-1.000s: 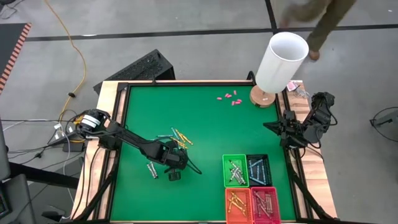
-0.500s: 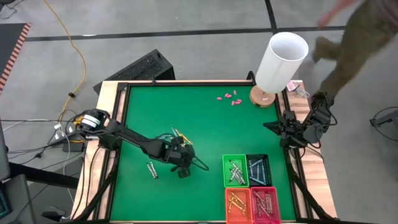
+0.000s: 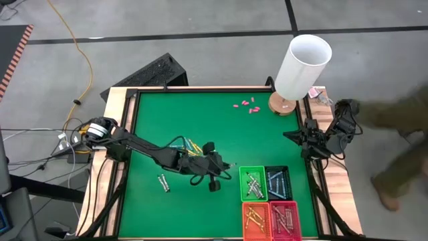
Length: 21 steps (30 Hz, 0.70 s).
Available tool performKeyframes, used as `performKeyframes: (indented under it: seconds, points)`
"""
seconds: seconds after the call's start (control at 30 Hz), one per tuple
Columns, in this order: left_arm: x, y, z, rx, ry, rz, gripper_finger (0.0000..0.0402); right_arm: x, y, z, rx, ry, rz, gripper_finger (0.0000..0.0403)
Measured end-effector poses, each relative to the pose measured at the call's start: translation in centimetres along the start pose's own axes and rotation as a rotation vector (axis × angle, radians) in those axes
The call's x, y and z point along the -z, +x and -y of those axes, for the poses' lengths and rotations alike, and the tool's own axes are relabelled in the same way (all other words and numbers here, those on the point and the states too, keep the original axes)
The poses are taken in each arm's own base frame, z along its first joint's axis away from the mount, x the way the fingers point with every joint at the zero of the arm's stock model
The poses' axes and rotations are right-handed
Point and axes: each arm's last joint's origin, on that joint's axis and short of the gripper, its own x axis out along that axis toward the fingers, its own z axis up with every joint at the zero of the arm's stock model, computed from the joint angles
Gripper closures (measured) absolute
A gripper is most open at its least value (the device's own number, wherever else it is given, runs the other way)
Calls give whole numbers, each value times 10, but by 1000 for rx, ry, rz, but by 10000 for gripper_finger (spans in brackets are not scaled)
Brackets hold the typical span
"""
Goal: Sort crayons
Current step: Put the black crayon into the green bin
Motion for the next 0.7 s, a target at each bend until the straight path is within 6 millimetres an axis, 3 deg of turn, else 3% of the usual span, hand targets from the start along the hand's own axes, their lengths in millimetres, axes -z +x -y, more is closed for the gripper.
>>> performKeyframes:
  seconds: [0.47,0.7]
  points:
    - [-33,-1,-3,38,-31,314,399,0,0,0,5,-2,5,403]
    - [-30,12,0,66,-62,397,399,0,0,0,7,-4,5,403]
